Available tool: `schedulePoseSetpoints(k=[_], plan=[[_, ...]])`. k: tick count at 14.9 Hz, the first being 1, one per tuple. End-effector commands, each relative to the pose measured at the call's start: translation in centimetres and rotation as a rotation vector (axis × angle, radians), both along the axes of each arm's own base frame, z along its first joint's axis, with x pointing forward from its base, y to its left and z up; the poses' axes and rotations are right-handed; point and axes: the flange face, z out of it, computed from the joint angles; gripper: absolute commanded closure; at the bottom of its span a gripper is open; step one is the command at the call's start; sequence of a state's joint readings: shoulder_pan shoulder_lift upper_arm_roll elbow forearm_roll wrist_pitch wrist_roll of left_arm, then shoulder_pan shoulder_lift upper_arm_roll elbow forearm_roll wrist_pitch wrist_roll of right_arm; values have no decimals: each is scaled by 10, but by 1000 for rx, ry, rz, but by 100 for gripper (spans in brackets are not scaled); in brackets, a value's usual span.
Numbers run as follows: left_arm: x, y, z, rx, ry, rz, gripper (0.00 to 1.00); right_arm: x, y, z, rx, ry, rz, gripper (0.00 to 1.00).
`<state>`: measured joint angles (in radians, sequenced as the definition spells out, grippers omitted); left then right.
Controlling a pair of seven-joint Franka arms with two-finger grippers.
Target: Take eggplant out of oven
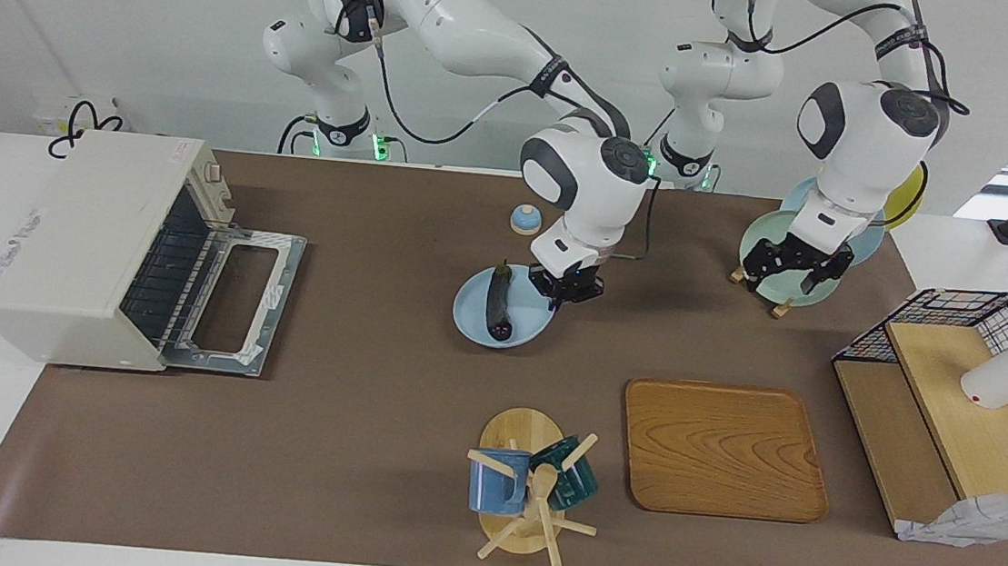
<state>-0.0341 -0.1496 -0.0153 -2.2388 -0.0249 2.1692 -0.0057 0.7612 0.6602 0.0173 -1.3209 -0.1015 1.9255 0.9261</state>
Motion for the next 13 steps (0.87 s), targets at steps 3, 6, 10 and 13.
schedulePoseSetpoints(k=[3, 6, 10, 13], plan=[[4, 2, -25, -5, -6, -9, 0, 6, -3, -15, 86, -12, -46, 72], [4, 2, -25, -5, -3, -11, 0, 13, -14, 7, 66, -23, -43, 42], [4, -5, -26, -4, -1, -26, 0, 41, -99, 52, -68, 51, -42, 60], [5, -34, -26, -6, -4, -74, 0, 43, -190, 44, -167, 135, -15, 100]])
